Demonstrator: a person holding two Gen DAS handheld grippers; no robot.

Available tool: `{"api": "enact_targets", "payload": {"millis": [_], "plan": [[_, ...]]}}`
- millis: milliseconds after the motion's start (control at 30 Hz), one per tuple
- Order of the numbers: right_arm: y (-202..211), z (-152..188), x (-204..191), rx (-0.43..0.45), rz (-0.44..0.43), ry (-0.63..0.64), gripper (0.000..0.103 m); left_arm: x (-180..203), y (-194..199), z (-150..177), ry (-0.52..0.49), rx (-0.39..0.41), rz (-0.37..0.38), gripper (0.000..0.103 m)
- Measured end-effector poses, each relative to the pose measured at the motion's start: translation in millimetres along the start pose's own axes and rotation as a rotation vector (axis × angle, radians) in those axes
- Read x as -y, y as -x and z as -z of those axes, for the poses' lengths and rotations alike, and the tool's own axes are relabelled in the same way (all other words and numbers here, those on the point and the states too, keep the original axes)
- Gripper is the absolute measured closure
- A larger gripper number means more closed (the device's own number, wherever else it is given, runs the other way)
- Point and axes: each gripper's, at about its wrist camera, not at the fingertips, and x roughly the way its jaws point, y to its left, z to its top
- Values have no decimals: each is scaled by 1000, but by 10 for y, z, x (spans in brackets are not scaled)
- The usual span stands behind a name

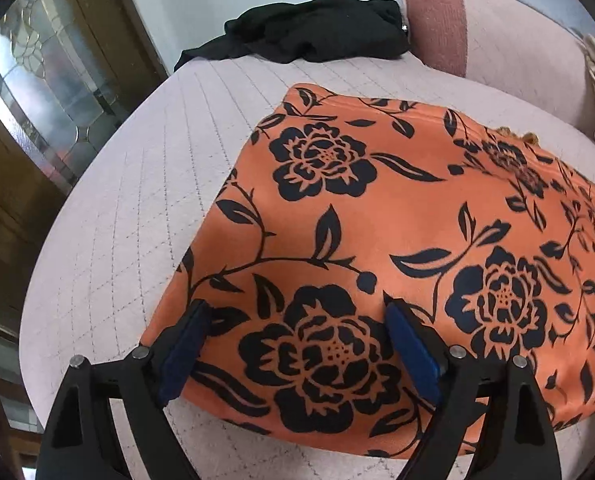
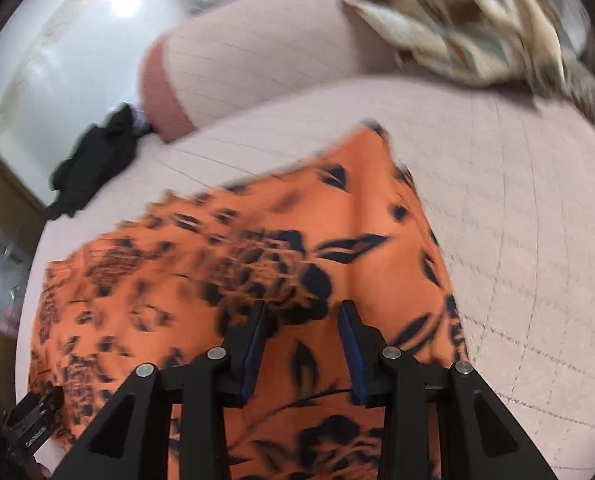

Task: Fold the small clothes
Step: 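Release the hem and press the folded blouse flat with both tools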

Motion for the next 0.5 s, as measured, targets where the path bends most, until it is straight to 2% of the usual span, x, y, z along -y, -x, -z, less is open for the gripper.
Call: {"api": "enact_targets", "payload": {"millis": [67, 167, 233, 300, 333, 433, 500], "plan": [[49, -30, 2, 18, -22, -3, 65, -38, 64, -11, 22, 24, 11, 14], [258, -76, 21, 107, -71, -29, 65, -68, 100, -42, 5, 55, 13, 14], [276, -101, 24, 137, -53, -29, 64, -30, 69, -22, -13, 36, 0, 14], [155, -97, 93, 91, -6, -43, 64, 17, -49, -12, -31, -11, -27, 13], [49, -76, 147, 45, 12, -60, 63, 15, -70, -5, -29, -7, -28, 12], [79, -65, 89, 51, 15, -27, 64, 0, -23, -8, -17, -9, -31, 10], [159, -62, 71, 55, -26, -43, 63, -37, 36, -7, 0, 13, -41, 10]]}}
